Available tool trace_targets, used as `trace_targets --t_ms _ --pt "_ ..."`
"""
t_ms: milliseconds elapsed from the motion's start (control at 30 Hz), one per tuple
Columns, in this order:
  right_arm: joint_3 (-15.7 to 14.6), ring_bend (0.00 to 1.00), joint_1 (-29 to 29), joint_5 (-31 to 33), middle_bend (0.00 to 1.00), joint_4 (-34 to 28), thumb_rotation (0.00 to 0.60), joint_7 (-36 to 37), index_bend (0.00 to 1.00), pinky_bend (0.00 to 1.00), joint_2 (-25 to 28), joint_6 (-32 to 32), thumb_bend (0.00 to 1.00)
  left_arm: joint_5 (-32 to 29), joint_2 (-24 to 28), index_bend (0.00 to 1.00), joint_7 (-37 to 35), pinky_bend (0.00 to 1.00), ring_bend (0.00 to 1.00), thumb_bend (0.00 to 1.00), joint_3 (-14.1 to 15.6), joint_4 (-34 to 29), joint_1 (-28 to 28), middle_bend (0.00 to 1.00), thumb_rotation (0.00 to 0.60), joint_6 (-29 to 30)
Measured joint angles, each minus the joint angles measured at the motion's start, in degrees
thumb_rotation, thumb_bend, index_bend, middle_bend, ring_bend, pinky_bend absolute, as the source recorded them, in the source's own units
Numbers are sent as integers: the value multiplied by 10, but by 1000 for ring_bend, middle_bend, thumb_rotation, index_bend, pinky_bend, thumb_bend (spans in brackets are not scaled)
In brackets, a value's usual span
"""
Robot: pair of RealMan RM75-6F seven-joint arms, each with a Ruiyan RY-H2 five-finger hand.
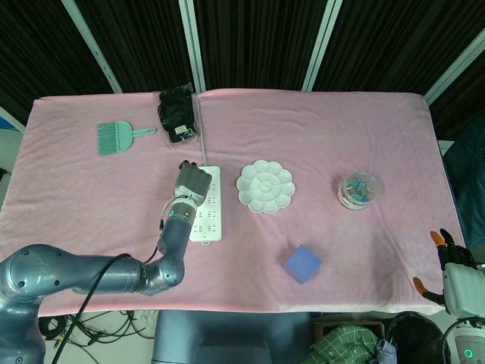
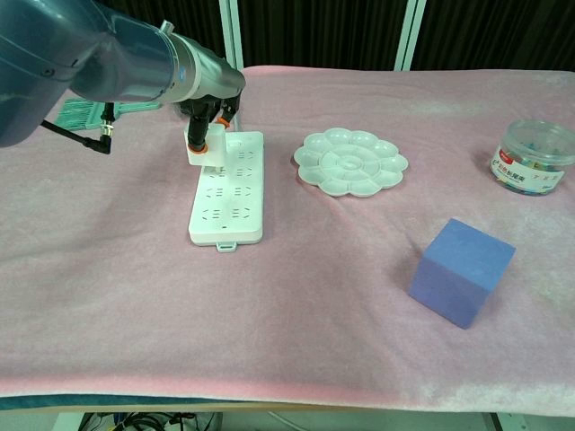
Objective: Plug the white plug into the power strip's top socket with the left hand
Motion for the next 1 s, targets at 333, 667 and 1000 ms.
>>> trace_targets --t_ms 333,667,1000 --pt "-1 151 0 -3 18 0 600 0 3 107 0 1 187 4 -4 605 1 257 210 544 1 0 3 592 600 -1" --pt "-1 151 0 -1 18 -1 600 0 3 107 0 0 187 8 -7 606 0 256 210 544 0 6 4 593 600 -6" --pt "-1 151 0 -1 17 -1 600 1 4 107 1 0 188 16 -10 607 -5 256 210 544 -1 10 6 593 600 -13"
